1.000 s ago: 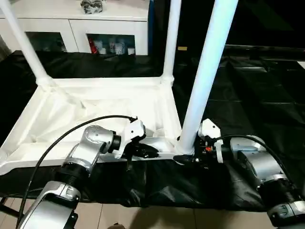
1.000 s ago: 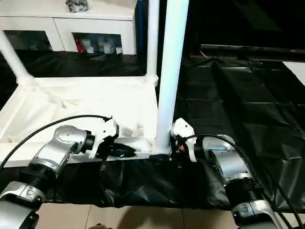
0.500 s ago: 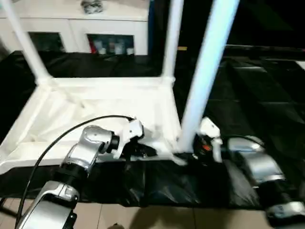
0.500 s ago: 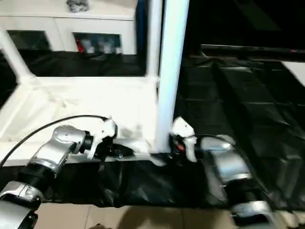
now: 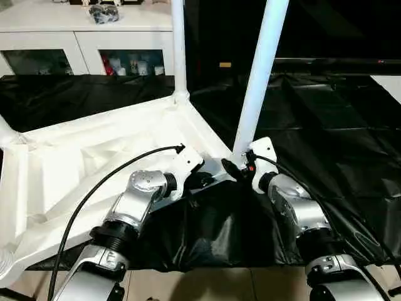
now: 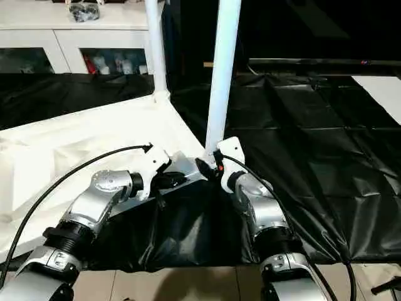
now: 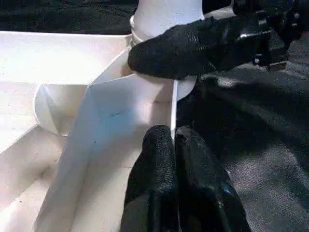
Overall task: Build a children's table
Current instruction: Rotate leg to tighten
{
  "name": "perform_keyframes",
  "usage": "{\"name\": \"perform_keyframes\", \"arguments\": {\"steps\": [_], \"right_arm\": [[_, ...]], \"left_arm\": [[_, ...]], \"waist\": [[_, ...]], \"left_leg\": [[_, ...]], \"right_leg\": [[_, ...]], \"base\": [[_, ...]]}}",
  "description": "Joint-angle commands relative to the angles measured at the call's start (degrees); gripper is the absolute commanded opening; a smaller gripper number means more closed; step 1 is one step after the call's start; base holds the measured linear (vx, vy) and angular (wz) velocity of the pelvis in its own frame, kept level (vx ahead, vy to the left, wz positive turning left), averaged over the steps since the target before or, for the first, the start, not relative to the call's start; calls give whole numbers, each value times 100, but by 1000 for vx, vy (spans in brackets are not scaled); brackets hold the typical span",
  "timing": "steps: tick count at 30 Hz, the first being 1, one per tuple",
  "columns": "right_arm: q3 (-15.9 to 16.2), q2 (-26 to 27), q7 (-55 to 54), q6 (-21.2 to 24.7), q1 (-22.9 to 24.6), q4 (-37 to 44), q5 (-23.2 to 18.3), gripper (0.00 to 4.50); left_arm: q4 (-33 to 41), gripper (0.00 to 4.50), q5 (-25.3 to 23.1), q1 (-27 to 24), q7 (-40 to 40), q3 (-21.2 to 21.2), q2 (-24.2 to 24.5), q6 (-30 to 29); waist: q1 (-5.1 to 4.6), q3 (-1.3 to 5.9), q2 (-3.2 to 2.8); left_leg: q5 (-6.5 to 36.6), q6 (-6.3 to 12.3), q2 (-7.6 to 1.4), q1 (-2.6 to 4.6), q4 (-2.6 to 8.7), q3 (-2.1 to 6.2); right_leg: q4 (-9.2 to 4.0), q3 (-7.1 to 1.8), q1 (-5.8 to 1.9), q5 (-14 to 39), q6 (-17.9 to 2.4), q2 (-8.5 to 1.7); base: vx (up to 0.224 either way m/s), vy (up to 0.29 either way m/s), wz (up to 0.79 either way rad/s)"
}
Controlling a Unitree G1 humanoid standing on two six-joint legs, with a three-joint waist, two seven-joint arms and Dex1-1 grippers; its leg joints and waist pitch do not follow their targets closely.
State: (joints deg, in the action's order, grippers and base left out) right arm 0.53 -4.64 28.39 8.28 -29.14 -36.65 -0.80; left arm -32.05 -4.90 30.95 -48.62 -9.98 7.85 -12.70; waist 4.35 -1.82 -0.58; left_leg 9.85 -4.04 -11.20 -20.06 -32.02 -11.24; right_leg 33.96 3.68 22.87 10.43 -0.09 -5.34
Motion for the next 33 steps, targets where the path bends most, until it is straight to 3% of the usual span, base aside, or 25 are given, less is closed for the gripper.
{"name": "perform_keyframes", "arguments": {"steps": [1,5,13,16,21,22,33], "right_arm": [[604,277,609,129,139,-133,4,379],[851,-253,1549,-147,283,157,-51,379],[1206,-1017,3556,9,635,889,-483,379],[1376,-1224,3987,19,665,963,-496,379],[1576,-1425,4375,98,693,1118,-412,379],[1582,-1432,4393,106,695,1130,-418,356],[1551,-1367,4261,-49,555,1043,-261,294]], "left_arm": [[170,0,242,25,-75,-145,-323,88],[179,0,253,58,-584,-247,31,245],[61,0,269,153,-1266,-368,390,407],[61,0,317,163,-1554,-418,462,446],[65,0,436,166,-2013,-534,598,570],[67,0,438,166,-2035,-540,606,575],[69,0,482,192,-2349,-546,705,626]], "waist": [[11,227,58],[33,241,60],[140,273,44],[165,263,62],[204,241,76],[212,243,70],[232,254,91]], "left_leg": [[1936,129,-171,6,406,125],[1814,199,-170,-12,387,108],[1331,397,-207,-29,334,72],[1376,398,-208,-21,329,64],[1543,320,-222,-1,356,75],[1555,308,-223,1,358,78],[1452,265,-221,2,351,71]], "right_leg": [[-560,-222,-164,2438,-683,-299],[-527,-227,-200,2100,-775,-297],[-403,-206,-261,1111,-1168,-268],[-419,-203,-260,1252,-1214,-284],[-462,-216,-234,1805,-1047,-302],[-464,-217,-233,1823,-1041,-306],[-429,-220,-241,1570,-1112,-307]], "base": [[0,0,0],[0,0,0],[0,0,0],[0,0,0],[0,0,0],[0,0,0],[0,0,0]]}}
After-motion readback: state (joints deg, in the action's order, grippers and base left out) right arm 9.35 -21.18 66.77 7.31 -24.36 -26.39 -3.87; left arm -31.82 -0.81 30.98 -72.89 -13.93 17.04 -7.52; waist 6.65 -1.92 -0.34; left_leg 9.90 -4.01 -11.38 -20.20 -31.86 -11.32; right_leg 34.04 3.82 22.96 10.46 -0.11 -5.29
